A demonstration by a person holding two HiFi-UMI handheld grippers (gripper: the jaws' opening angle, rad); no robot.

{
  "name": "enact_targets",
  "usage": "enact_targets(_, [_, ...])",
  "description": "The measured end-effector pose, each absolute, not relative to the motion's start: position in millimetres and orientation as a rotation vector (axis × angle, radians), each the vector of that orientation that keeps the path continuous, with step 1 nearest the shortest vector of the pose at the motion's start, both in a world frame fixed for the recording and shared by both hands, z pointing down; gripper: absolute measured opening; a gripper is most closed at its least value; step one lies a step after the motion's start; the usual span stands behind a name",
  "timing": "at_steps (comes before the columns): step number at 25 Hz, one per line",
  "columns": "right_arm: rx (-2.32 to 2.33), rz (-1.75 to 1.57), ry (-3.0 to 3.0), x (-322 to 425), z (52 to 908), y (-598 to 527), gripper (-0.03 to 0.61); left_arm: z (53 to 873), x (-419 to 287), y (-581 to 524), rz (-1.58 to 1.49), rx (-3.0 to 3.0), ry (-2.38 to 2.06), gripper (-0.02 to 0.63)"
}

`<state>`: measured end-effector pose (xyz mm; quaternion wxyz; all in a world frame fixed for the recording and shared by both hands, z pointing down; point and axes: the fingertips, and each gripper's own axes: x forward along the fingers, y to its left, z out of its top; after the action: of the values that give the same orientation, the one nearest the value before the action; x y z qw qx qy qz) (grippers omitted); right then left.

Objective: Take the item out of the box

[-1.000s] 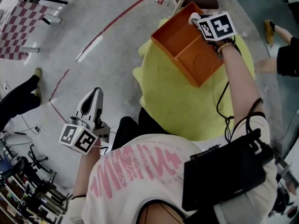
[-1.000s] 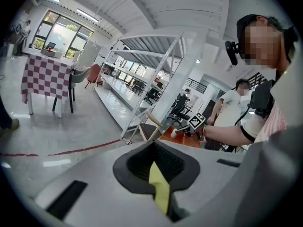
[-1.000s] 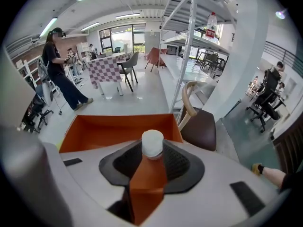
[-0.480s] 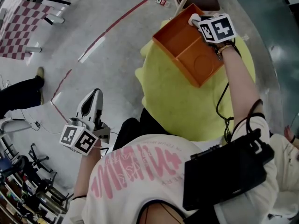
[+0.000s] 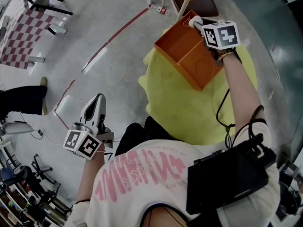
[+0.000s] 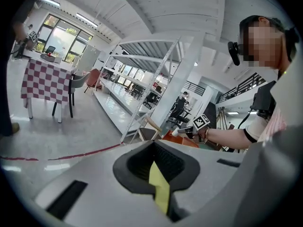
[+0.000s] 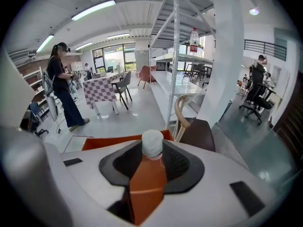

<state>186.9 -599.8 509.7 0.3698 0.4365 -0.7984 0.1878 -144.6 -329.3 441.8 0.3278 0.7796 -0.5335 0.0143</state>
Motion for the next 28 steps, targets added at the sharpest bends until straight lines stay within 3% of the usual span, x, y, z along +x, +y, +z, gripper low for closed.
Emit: enact_targets(28, [1.554, 0.248, -2.308, 114.3, 291.2, -403.7, 0.132, 325.5, -172.1, -286.9, -0.232, 2.393, -1.185, 0.008])
